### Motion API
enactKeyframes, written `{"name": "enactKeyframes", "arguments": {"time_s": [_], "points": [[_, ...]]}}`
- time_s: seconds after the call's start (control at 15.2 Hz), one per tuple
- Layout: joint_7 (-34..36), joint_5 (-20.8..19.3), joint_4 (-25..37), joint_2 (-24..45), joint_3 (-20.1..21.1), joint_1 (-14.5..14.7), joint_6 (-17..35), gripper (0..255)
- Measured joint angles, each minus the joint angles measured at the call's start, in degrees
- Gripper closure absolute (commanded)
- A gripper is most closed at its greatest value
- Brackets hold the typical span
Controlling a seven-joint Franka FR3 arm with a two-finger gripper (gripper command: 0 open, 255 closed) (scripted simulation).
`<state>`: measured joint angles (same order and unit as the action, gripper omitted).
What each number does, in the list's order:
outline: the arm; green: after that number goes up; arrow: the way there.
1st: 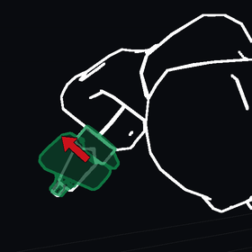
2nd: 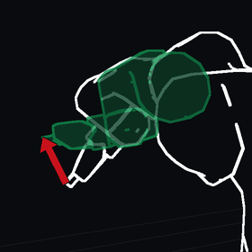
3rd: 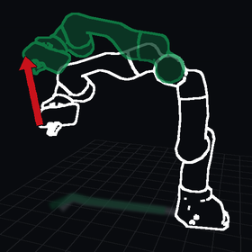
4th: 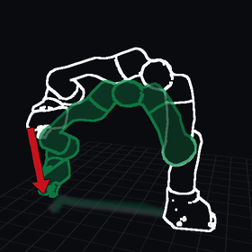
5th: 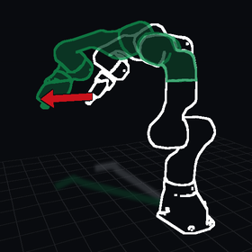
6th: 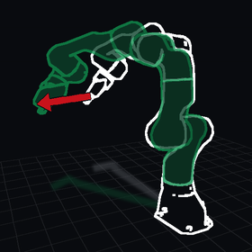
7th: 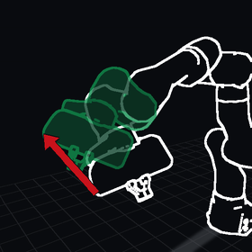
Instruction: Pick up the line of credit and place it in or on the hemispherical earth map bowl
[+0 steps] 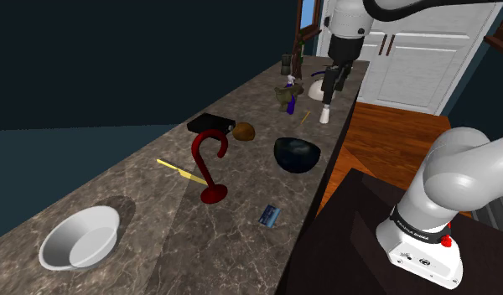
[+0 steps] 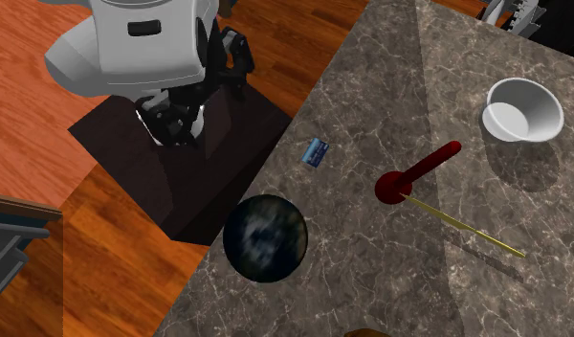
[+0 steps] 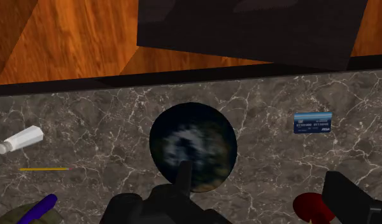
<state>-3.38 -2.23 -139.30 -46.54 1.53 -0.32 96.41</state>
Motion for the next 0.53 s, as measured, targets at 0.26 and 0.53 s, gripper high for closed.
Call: {"name": "enactKeyframes", "arguments": {"time_s": [0.26, 0.53], "points": [[4.8, 2.3, -2.4, 1.5, 1.1, -0.8, 1.7, 0], [13.7, 7.1, -6.0, 5.6, 3.3, -2.1, 5.9, 0]]}}
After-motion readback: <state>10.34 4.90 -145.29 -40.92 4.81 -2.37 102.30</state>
